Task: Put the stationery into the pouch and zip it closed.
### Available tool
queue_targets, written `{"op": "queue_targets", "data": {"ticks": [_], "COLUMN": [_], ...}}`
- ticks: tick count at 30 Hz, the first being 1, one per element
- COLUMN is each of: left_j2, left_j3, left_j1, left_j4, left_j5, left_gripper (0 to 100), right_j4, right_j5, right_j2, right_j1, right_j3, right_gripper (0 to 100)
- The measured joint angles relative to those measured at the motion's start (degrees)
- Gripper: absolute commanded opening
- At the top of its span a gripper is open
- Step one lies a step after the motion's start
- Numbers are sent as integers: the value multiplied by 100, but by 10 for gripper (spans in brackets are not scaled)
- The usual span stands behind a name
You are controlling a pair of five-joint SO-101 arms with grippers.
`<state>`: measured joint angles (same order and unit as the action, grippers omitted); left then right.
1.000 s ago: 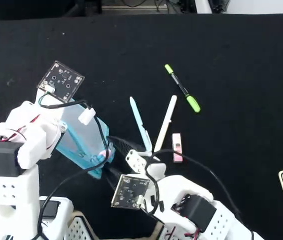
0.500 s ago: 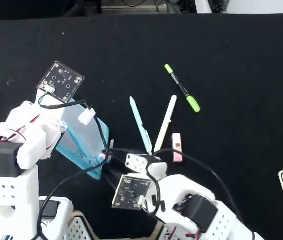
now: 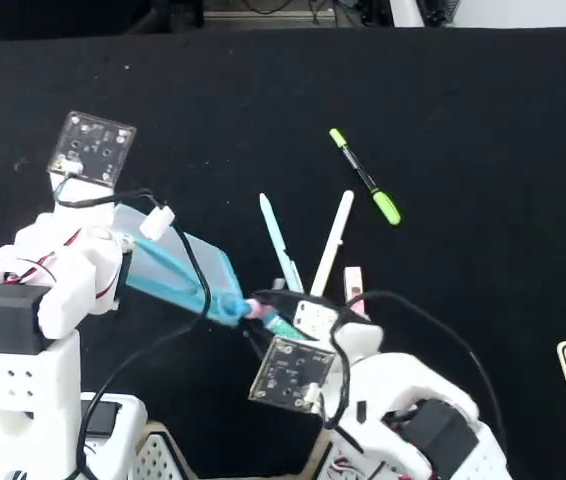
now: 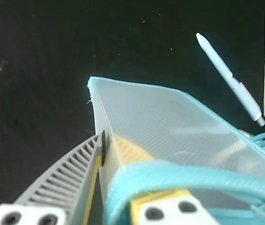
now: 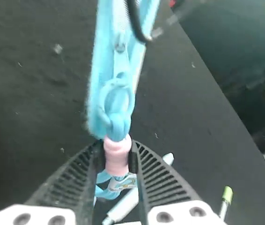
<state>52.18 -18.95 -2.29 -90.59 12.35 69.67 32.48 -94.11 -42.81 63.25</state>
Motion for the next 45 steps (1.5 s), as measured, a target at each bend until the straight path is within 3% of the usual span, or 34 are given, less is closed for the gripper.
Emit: {"op": "queue_targets", "data": {"ticks": [10,17,22,45], "left_j2": [-70,-70,-70,-70], "left_j3": [-18,-18,-18,-18], "left_j1": [-791,-1222,-1512,-1556], "left_j4": [-70,-457,-457,-457], "left_j5": [-756,-818,-668,-651], "left_gripper": [30,30,30,30], "right_j4": [-114,-668,105,941], "right_j5": [44,-422,-466,-273], "right_j2": [70,1802,2725,2980], "right_j1": [668,765,765,1090], "right_j3": [-510,-1125,-2435,-2813], "right_gripper": [11,11,11,16]}}
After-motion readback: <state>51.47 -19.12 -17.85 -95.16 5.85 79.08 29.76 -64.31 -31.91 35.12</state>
